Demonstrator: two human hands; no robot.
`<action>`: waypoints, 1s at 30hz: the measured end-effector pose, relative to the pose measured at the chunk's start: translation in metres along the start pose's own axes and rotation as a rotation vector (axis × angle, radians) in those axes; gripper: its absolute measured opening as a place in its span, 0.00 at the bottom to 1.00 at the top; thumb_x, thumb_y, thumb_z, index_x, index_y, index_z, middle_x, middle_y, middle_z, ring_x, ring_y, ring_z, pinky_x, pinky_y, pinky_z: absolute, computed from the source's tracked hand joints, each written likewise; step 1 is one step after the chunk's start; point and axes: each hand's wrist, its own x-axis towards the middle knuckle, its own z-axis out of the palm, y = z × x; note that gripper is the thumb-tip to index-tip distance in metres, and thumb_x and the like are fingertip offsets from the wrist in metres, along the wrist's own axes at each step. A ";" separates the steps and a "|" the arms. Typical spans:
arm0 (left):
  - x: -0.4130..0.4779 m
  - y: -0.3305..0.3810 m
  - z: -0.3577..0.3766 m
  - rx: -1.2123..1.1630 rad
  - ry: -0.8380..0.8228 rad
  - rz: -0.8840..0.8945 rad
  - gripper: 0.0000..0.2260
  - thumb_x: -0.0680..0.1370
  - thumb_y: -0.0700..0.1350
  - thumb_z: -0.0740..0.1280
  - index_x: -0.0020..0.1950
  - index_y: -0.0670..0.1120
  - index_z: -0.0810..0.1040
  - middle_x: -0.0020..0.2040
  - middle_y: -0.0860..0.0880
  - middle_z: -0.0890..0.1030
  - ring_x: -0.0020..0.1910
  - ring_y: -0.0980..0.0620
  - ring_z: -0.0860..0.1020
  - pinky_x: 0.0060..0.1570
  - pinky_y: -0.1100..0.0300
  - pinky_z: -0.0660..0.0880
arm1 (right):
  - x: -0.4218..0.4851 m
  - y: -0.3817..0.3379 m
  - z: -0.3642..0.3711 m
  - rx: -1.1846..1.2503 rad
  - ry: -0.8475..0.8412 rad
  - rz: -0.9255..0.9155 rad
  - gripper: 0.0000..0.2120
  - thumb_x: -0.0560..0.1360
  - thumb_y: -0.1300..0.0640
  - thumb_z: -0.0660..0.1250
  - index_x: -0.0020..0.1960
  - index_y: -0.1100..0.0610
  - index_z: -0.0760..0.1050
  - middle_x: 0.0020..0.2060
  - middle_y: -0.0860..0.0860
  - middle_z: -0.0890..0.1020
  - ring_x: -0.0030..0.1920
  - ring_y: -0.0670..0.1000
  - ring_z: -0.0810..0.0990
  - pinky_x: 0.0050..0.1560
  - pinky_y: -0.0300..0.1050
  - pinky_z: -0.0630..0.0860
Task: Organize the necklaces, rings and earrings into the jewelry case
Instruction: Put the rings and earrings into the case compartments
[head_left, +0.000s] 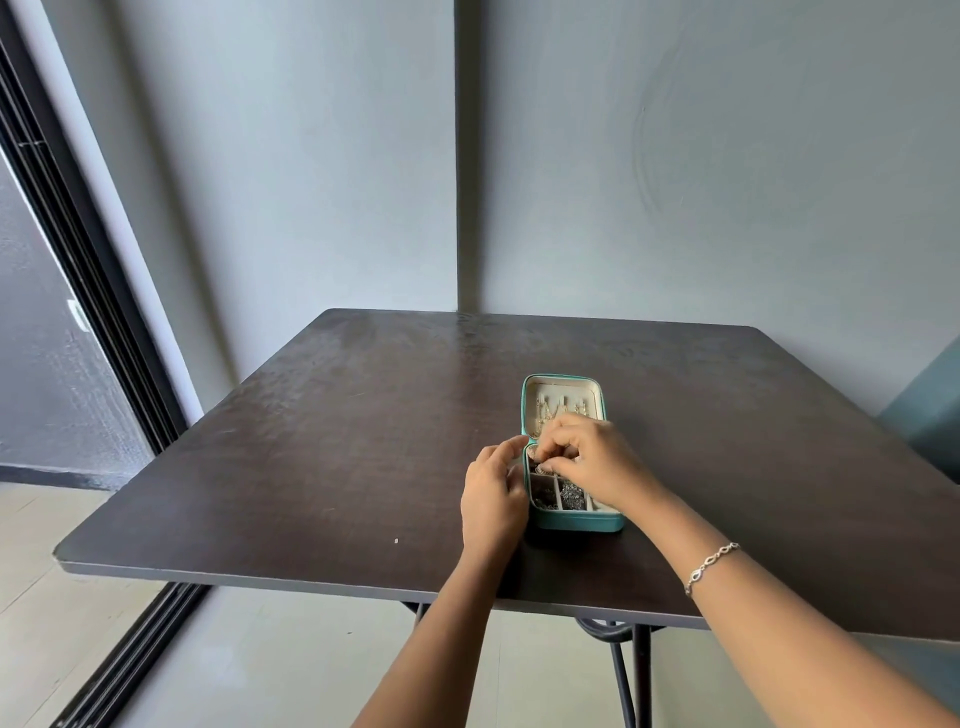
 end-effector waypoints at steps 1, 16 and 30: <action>0.000 0.000 0.000 0.017 -0.004 0.010 0.18 0.76 0.35 0.58 0.63 0.49 0.76 0.59 0.48 0.76 0.58 0.49 0.73 0.56 0.56 0.70 | -0.002 0.000 0.001 -0.013 -0.021 -0.012 0.05 0.67 0.68 0.72 0.40 0.60 0.82 0.40 0.47 0.78 0.40 0.50 0.78 0.40 0.27 0.69; -0.005 0.002 0.000 0.077 0.038 0.042 0.16 0.77 0.34 0.57 0.60 0.46 0.77 0.58 0.47 0.76 0.58 0.49 0.73 0.50 0.64 0.66 | -0.005 0.001 0.009 -0.032 0.057 -0.044 0.07 0.68 0.68 0.70 0.44 0.60 0.83 0.43 0.53 0.84 0.44 0.51 0.80 0.48 0.39 0.75; -0.003 0.001 0.002 0.112 0.008 0.065 0.19 0.77 0.36 0.55 0.67 0.49 0.71 0.60 0.48 0.74 0.60 0.50 0.71 0.54 0.58 0.68 | -0.013 0.018 0.007 0.135 0.212 0.026 0.20 0.69 0.78 0.54 0.48 0.61 0.78 0.41 0.52 0.81 0.44 0.46 0.80 0.49 0.25 0.71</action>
